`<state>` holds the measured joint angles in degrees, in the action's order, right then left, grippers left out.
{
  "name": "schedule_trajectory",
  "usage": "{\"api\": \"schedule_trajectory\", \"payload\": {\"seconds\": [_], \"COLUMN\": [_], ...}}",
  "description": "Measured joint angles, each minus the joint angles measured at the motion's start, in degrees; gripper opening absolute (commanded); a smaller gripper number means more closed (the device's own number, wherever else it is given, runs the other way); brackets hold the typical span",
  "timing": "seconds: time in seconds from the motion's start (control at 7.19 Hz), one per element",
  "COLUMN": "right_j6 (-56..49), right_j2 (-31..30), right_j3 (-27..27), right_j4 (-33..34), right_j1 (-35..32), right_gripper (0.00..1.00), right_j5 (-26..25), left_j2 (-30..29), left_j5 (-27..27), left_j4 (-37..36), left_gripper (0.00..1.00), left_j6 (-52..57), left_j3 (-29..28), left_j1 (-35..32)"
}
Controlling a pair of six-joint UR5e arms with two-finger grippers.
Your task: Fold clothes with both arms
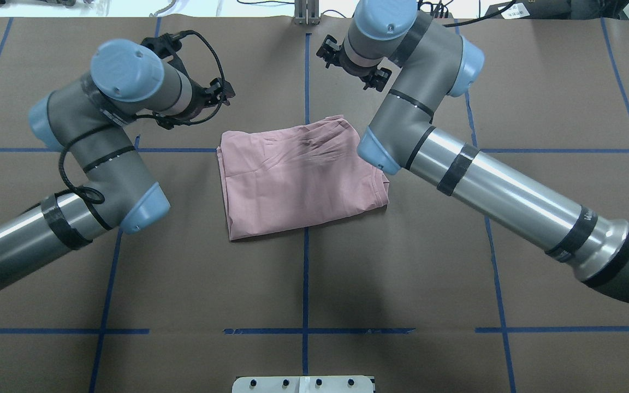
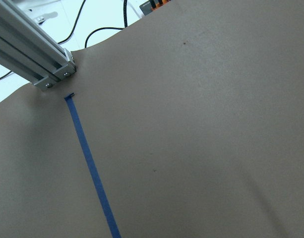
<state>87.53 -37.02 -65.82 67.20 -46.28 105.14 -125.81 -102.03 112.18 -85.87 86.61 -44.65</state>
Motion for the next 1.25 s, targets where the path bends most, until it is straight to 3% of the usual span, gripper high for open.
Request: {"api": "schedule_trajectory", "payload": {"seconds": [0.28, 0.42, 0.7, 0.97, 1.25], "right_j6": [-7.7, -16.2, -38.4, -62.3, -80.0], "right_j2": [-6.3, -12.0, -23.6, -35.1, -45.1], "right_j3": [-7.3, -13.6, -23.7, -27.3, -27.3], "right_j4": [2.4, 6.4, 16.0, 22.0, 23.6], "right_j1": [-7.6, -12.7, -21.5, -30.3, -38.2], "right_gripper": [1.0, 1.0, 1.0, 1.0, 1.0], "right_j5": [11.2, 16.1, 21.0, 24.2, 27.5], "left_j2": [3.7, 6.4, 12.9, 17.5, 24.3], "left_j5": [-6.1, -8.9, -14.0, -18.5, -23.3], "left_j4": [-2.5, -5.7, -14.5, -22.2, -24.5], "left_gripper": [1.0, 1.0, 1.0, 1.0, 1.0], "left_j6": [7.7, 13.3, 27.8, 46.5, 65.8], "left_j3": [6.1, 10.6, 20.0, 23.9, 24.3], "left_j1": [-5.8, -9.0, -15.6, -24.3, -32.8]}}
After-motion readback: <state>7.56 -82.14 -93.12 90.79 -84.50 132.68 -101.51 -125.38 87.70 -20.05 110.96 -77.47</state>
